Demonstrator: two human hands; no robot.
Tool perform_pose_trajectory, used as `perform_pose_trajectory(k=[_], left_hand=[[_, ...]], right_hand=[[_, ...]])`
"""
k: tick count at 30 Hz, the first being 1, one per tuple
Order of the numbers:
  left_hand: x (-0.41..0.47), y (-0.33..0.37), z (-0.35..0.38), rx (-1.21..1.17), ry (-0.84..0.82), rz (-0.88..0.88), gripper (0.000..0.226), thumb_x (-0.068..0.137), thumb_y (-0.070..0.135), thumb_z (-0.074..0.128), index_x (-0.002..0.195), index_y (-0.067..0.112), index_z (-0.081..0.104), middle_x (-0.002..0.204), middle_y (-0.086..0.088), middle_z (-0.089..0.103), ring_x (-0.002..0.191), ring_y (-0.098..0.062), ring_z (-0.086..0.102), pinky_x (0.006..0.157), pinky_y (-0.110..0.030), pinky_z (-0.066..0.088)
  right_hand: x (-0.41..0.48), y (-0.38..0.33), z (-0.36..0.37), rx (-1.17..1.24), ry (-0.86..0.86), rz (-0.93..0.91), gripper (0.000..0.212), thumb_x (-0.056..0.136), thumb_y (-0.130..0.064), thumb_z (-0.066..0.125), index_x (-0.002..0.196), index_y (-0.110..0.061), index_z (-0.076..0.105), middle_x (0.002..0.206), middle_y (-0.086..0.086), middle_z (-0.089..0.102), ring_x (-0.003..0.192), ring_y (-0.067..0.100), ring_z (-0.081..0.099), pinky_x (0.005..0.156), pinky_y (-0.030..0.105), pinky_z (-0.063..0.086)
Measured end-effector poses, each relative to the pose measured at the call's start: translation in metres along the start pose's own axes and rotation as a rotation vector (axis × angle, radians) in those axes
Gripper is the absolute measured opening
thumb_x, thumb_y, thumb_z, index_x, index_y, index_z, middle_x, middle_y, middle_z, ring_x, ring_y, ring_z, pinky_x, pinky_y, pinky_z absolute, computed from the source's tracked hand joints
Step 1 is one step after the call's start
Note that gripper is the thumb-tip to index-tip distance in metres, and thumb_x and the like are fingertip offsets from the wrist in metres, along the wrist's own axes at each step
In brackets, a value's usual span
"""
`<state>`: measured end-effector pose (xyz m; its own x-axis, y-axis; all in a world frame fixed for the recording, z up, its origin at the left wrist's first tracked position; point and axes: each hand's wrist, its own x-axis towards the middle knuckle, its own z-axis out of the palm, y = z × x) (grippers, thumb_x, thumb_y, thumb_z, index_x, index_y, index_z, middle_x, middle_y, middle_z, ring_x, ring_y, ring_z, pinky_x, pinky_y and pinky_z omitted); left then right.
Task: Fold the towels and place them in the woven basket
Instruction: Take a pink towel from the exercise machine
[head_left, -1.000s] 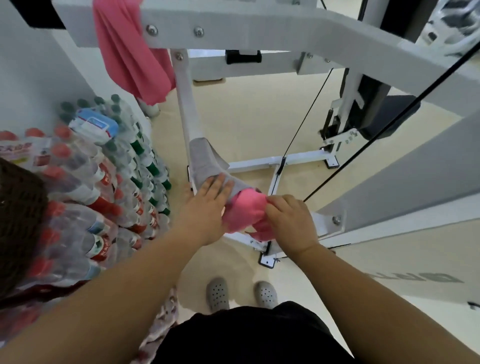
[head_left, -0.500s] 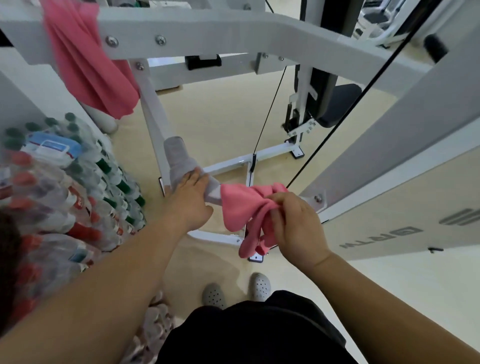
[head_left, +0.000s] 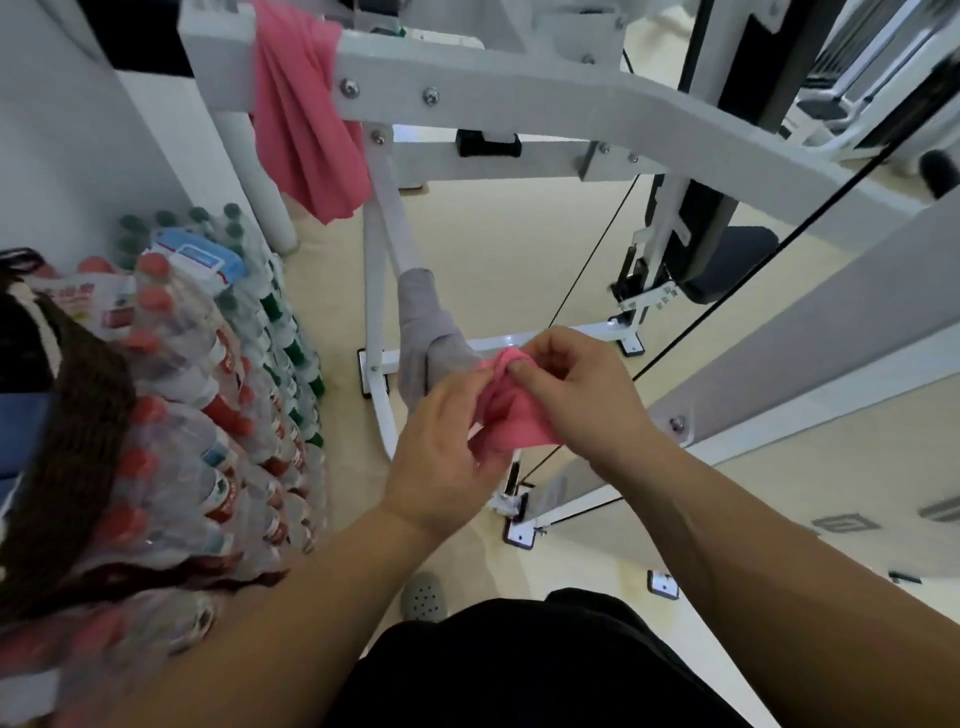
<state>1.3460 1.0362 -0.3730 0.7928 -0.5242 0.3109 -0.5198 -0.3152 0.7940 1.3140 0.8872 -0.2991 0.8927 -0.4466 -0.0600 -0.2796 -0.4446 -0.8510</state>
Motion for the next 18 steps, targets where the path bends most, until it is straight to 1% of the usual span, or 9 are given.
perform_pose_trajectory(k=[2,4,6,7,9,11,14,16,18], left_hand=[[0.0,0.003,-0.006,-0.01,0.042,-0.064,0.047,0.088,0.019,0.07,0.132,0.025,0.056,0.108,0.014,0.062,0.09,-0.004,0.057,0.077,-0.024,0.051],[0.0,0.01,-0.012,-0.034,0.072,-0.065,0.024,0.095,0.027,0.06,0.119,0.03,0.058,0.093,0.014,0.064,0.077,-0.008,0.06,0.066,-0.037,0.053],[-0.001,0.024,-0.018,-0.019,0.136,-0.04,0.014,0.096,0.03,0.053,0.109,0.035,0.054,0.083,0.018,0.059,0.07,-0.003,0.056,0.061,-0.033,0.05],[-0.003,0.033,-0.02,-0.004,0.175,-0.033,0.015,0.095,0.029,0.051,0.108,0.036,0.053,0.081,0.019,0.058,0.068,-0.002,0.055,0.06,-0.03,0.048],[-0.007,0.05,-0.022,-0.005,0.235,-0.04,0.019,0.093,0.025,0.048,0.108,0.036,0.053,0.081,0.014,0.062,0.069,-0.006,0.059,0.059,-0.032,0.049],[-0.014,0.067,-0.021,0.002,0.286,-0.055,0.019,0.092,0.024,0.048,0.105,0.035,0.056,0.082,0.014,0.064,0.071,-0.008,0.06,0.062,-0.034,0.051],[-0.031,0.092,-0.019,0.017,0.367,-0.075,0.015,0.091,0.024,0.05,0.099,0.033,0.059,0.079,0.017,0.059,0.071,-0.008,0.058,0.061,-0.027,0.048],[-0.047,0.11,-0.015,0.041,0.414,-0.123,0.009,0.092,0.017,0.053,0.092,0.022,0.06,0.077,0.008,0.059,0.069,-0.014,0.056,0.059,-0.026,0.046],[-0.063,0.128,-0.008,0.069,0.443,-0.174,0.007,0.09,0.012,0.056,0.089,0.014,0.062,0.075,0.004,0.057,0.068,-0.015,0.054,0.058,-0.028,0.044]], right_hand=[[-0.001,-0.007,-0.002,-0.006,-0.039,-0.041,0.011,0.087,-0.027,0.072,0.078,-0.021,0.069,0.074,-0.001,0.07,0.068,0.012,0.062,0.065,0.032,0.05],[-0.003,-0.012,-0.007,-0.006,-0.082,-0.092,0.01,0.088,-0.027,0.072,0.079,-0.021,0.069,0.074,0.0,0.07,0.069,0.015,0.064,0.065,0.037,0.052],[-0.006,-0.015,-0.014,0.047,-0.132,-0.132,0.011,0.088,-0.031,0.072,0.082,-0.022,0.071,0.077,0.001,0.071,0.075,0.022,0.067,0.07,0.046,0.056],[-0.008,-0.015,-0.019,0.076,-0.161,-0.157,0.013,0.088,-0.035,0.071,0.084,-0.023,0.071,0.079,0.001,0.071,0.078,0.024,0.067,0.072,0.049,0.056],[-0.014,-0.012,-0.03,0.141,-0.269,-0.219,0.022,0.083,-0.045,0.072,0.095,-0.026,0.071,0.089,0.001,0.073,0.086,0.027,0.067,0.076,0.051,0.056],[-0.02,-0.005,-0.042,0.211,-0.427,-0.276,0.043,0.073,-0.044,0.079,0.113,-0.031,0.066,0.105,-0.003,0.071,0.096,0.025,0.067,0.078,0.045,0.058],[-0.03,0.011,-0.055,0.186,-0.557,-0.374,0.074,0.062,-0.03,0.092,0.126,-0.04,0.055,0.119,-0.011,0.064,0.103,0.018,0.066,0.075,0.035,0.059],[-0.038,0.023,-0.06,0.094,-0.552,-0.479,0.073,0.064,-0.023,0.093,0.122,-0.043,0.053,0.116,-0.015,0.061,0.1,0.015,0.065,0.071,0.033,0.059],[-0.05,0.033,-0.062,0.047,-0.511,-0.558,0.055,0.07,-0.017,0.086,0.108,-0.042,0.055,0.104,-0.015,0.062,0.091,0.012,0.064,0.066,0.033,0.057]])
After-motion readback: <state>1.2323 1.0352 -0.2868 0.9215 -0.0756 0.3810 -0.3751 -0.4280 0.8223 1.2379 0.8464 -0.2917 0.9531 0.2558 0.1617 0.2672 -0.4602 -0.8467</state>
